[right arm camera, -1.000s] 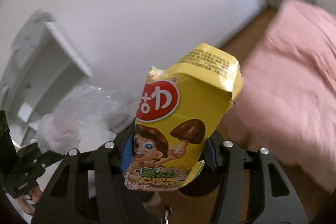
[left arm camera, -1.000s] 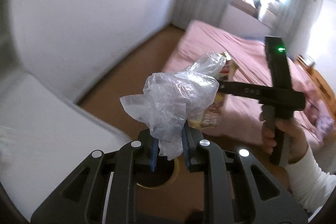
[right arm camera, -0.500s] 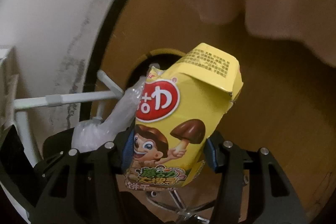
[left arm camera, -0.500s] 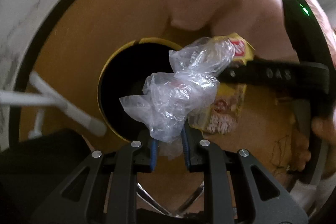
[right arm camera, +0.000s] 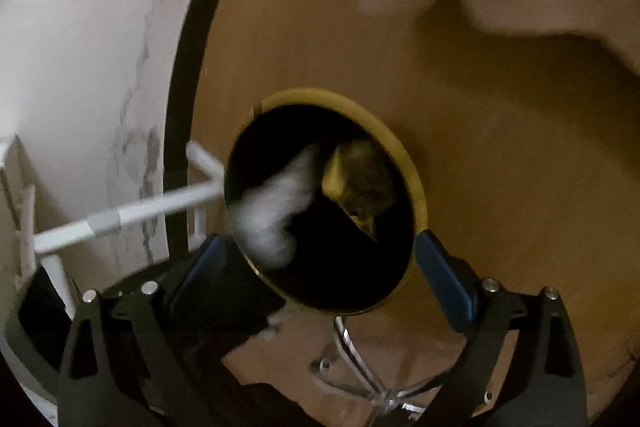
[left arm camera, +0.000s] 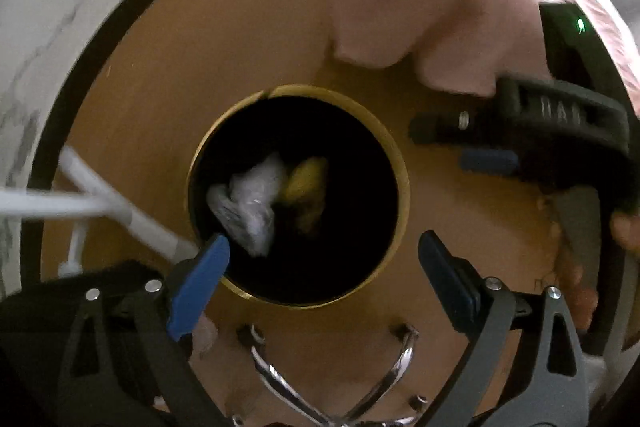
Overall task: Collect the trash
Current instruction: 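Swing both grippers back toward the desk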
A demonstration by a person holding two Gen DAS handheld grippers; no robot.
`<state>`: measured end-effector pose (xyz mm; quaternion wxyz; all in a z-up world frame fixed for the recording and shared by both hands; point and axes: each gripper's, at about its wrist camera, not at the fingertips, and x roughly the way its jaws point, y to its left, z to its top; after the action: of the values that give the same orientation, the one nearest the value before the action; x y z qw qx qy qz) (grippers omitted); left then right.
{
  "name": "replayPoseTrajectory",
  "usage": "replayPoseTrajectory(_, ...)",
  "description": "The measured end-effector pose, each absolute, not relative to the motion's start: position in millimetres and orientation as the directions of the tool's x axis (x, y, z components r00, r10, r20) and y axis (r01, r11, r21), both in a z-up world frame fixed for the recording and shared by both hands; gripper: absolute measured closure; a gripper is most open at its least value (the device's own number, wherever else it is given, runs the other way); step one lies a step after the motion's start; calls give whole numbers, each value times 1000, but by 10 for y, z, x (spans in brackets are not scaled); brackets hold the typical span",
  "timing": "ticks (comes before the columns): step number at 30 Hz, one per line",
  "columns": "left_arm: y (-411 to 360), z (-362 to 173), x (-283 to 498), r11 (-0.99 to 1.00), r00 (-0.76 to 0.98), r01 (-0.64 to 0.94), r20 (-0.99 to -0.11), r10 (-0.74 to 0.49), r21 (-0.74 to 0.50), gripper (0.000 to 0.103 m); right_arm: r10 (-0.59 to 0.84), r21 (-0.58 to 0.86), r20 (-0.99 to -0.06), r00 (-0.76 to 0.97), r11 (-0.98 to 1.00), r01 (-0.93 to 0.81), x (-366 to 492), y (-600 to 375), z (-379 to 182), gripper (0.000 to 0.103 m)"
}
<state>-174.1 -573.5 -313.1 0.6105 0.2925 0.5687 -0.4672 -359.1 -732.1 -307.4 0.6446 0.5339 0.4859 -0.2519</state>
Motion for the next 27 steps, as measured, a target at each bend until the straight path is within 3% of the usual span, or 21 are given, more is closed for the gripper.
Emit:
replayPoseTrajectory(3, -5734, -2497, -2071, 278, -33, 949, -921, -389, -152, 11, -210, 297, -899, 385, 356, 886, -3979, -7319, -2078, 11)
replayPoseTrajectory(6, -5580, -1534, -2379, 142, -51, 975, -798, -600, -169, 11, -605, 204, -696, 385, 348, 915, -4323, -7004, -994, 6)
replayPoseTrajectory(9, -5167, -635, -2429, 63, -65, 984, -665, -744, -168, 10, -740, 119, -529, 415, 419, 900, -4334, -6648, -246, 6)
replayPoseTrajectory(13, -4351, 83, -1998, 200, 77, 969, -599, -797, -142, 10, -640, 89, -504, 579, 629, 772, -3947, -6295, 187, 6)
replayPoseTrajectory(15, -3758, 306, -1666, 368, 243, 924, -581, -776, -104, 10, -539, 103, -517, 665, 732, 673, -3568, -6048, 268, 6)
replayPoseTrajectory(18, -2758, 497, -1193, 653, 519, 757, -575, -632, -35, 10, -316, 132, -570, 758, 876, 464, -2868, -5665, 345, 6)
replayPoseTrajectory(21, -1622, 516, -790, 893, 726, 450, -592, -351, 22, 10, -111, 170, -617, 779, 948, 270, -2134, -5155, 412, 6)
replayPoseTrajectory(24, -707, 368, -510, 984, 751, 178, -649, -119, 26, 10, 46, 209, -644, 763, 971, 117, -1511, -4695, 451, 6)
replayPoseTrajectory(27, -78, 175, -405, 998, 706, 38, -705, -59, -46, 10, 122, 204, -681, 722, 979, 27, -1067, -4192, 492, 6)
